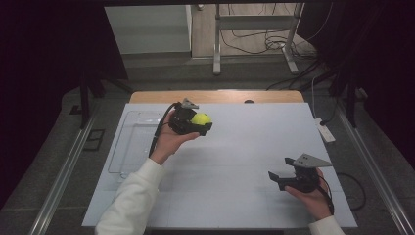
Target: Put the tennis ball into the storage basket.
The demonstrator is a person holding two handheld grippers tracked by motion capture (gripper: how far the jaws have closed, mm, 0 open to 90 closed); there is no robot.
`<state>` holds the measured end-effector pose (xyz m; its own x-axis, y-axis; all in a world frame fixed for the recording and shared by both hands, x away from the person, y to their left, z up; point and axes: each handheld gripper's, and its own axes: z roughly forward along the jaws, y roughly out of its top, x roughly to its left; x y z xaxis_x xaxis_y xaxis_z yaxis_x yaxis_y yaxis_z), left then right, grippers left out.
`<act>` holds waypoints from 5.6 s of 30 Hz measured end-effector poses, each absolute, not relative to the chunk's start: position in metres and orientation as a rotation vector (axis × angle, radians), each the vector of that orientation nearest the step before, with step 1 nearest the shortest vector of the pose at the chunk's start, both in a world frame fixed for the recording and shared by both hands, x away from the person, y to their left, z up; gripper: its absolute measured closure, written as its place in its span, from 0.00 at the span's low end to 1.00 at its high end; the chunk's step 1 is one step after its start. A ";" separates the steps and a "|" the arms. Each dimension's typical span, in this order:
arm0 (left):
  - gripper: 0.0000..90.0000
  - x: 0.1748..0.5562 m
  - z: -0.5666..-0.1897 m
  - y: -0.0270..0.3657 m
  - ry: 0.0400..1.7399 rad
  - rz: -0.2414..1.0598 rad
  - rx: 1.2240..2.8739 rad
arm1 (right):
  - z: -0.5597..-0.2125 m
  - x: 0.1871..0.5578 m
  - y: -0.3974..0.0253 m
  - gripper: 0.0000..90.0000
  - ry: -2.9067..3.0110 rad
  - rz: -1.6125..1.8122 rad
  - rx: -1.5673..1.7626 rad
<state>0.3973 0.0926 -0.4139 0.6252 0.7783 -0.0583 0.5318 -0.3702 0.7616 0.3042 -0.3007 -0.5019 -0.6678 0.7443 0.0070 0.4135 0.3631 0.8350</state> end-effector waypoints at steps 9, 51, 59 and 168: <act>0.29 0.396 -0.411 0.095 1.027 0.404 2.047 | -0.502 0.304 -0.301 0.16 2.256 1.221 1.012; 0.29 0.391 -0.399 0.116 1.044 0.432 1.979 | -0.502 0.304 -0.301 0.16 2.254 1.220 1.017; 0.29 0.391 -0.399 0.119 1.054 0.438 1.970 | -0.502 0.304 -0.301 0.16 2.254 1.221 1.016; 0.29 0.395 -0.398 0.208 1.266 0.554 1.812 | -0.502 0.304 -0.302 0.16 2.251 1.215 1.024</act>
